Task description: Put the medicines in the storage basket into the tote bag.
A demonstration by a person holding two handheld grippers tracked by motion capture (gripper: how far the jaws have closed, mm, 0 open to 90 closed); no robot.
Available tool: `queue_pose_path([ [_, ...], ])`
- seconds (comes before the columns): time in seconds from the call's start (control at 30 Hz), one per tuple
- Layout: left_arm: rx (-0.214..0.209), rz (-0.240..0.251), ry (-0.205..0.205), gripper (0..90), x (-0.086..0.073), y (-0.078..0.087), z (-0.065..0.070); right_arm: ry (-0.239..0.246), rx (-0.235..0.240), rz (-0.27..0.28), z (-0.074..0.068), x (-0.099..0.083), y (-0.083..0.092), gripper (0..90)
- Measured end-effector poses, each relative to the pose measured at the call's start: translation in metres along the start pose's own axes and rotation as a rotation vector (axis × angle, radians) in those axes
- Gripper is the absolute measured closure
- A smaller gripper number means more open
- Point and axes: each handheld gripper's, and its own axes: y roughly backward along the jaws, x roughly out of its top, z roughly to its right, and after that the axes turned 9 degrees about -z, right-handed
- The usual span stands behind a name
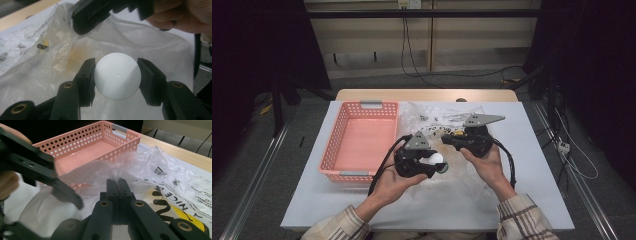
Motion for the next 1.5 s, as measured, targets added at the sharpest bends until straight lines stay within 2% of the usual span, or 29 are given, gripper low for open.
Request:
queue_pose_path([
  [0.17, 0.01, -0.006, 0.043, 51.0, -0.002, -0.018, -0.01, -0.003, 0.009, -0.002, -0.001, -0.001, -0.001, 90.0],
  [0.3, 0.037, -0.035, 0.054, 51.0, -0.008, -0.031, -0.016, -0.006, 0.008, -0.007, 0.0, -0.002, -0.002, 90.0],
  [0.47, 0.054, -0.027, 0.083, 50.9, -0.011, -0.041, -0.021, -0.019, 0.008, -0.012, 0.0, -0.004, -0.003, 90.0],
  [0.57, 0.078, -0.058, 0.094, 50.9, -0.013, -0.049, -0.023, -0.021, 0.013, -0.019, 0.0, -0.006, -0.005, 90.0],
  [0.77, 0.085, -0.083, 0.113, 50.9, -0.02, -0.06, -0.026, -0.031, 0.016, -0.036, -0.002, -0.012, -0.006, 90.0],
  [0.8, 0.097, -0.089, 0.11, 50.9, -0.019, -0.061, -0.025, -0.032, 0.016, -0.04, -0.002, -0.013, -0.006, 90.0],
  [1.1, 0.089, -0.079, 0.124, 50.4, -0.018, -0.068, -0.023, -0.038, 0.013, -0.044, -0.001, -0.018, -0.004, 90.0],
  [1.17, 0.068, -0.076, 0.131, 49.2, -0.019, -0.069, -0.025, -0.037, 0.011, -0.046, 0.0, -0.018, -0.004, 90.0],
  [1.23, 0.066, -0.082, 0.128, 43.9, -0.019, -0.07, -0.025, -0.038, 0.011, -0.05, 0.0, -0.019, -0.005, 90.0],
  [1.4, 0.05, -0.077, 0.124, 38.9, -0.018, -0.069, -0.024, -0.039, 0.011, -0.047, 0.001, -0.019, -0.005, 90.0],
  [1.5, 0.043, -0.072, 0.127, 32.6, -0.017, -0.067, -0.024, -0.037, 0.009, -0.046, 0.0, -0.018, -0.005, 90.0],
])
